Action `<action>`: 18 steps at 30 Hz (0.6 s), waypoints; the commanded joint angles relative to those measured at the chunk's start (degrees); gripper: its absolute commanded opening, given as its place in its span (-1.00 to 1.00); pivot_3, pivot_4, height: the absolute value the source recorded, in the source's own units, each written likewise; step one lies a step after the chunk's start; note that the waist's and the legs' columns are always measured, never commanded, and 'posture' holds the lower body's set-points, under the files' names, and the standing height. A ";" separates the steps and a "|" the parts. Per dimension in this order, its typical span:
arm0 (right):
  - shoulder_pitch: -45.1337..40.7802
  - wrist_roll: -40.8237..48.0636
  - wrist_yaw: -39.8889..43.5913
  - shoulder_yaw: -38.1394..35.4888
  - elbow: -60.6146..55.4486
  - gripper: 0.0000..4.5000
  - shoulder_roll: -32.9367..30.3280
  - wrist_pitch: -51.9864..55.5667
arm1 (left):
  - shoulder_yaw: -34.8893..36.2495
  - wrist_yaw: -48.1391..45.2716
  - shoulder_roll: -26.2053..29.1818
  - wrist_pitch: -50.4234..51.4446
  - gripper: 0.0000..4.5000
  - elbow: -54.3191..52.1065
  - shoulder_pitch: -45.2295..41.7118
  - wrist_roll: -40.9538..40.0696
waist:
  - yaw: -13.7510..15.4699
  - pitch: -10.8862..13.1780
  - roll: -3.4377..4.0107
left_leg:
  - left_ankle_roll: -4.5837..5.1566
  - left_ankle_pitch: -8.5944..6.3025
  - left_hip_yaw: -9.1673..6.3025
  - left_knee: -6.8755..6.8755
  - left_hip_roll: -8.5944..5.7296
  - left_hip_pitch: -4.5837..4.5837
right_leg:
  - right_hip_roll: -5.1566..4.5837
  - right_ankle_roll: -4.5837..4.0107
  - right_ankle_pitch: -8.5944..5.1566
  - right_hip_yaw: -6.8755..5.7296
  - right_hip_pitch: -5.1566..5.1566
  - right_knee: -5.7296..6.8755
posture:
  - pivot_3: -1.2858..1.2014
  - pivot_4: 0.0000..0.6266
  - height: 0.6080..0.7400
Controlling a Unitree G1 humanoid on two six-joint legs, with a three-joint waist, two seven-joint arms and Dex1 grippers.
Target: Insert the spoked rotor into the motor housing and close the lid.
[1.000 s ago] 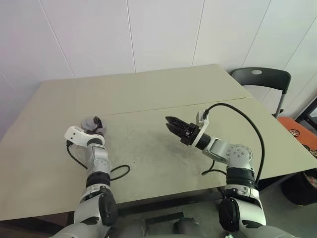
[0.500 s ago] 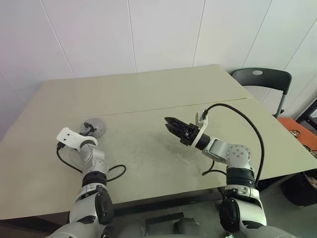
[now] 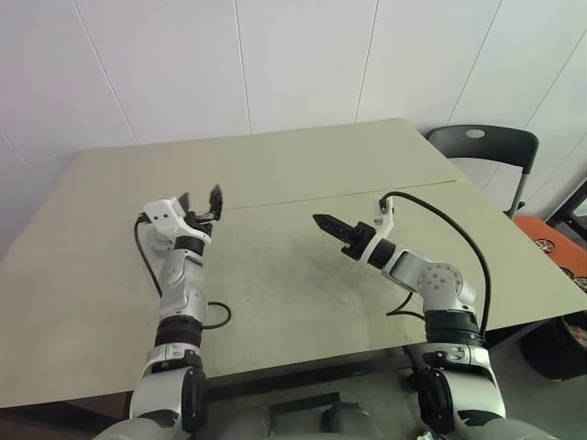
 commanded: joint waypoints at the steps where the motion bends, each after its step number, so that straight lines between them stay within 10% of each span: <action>1: -2.19 -6.85 2.46 3.78 -1.49 0.42 -2.20 -9.42 | -3.98 -9.41 2.33 3.86 0.98 -5.85 1.52 -1.01 | -0.11 0.00 0.00 | 0.00 0.00 0.00 0.00 0.01 0.00 | 0.01 0.00 0.00 0.00 0.00 0.00 | 0.03 -1.00 1.00; 7: -0.41 -13.56 6.11 7.00 -2.04 0.95 -5.32 -19.58 | -8.58 -18.41 5.91 7.16 1.00 -11.00 5.41 -0.32 | 0.12 0.00 0.00 | -0.02 0.01 0.00 0.02 0.02 0.04 | 0.02 -0.01 0.00 0.01 0.02 0.00 | 0.03 -1.00 1.00; 18: 12.90 -19.15 11.59 9.59 -12.03 0.98 -11.50 -29.21 | -11.55 -27.00 13.13 16.84 1.00 -27.68 15.69 -2.91 | 0.25 0.02 0.02 | -0.01 0.01 -0.01 0.01 0.03 0.06 | 0.00 -0.03 0.00 0.03 0.10 -0.07 | 0.03 -1.00 1.00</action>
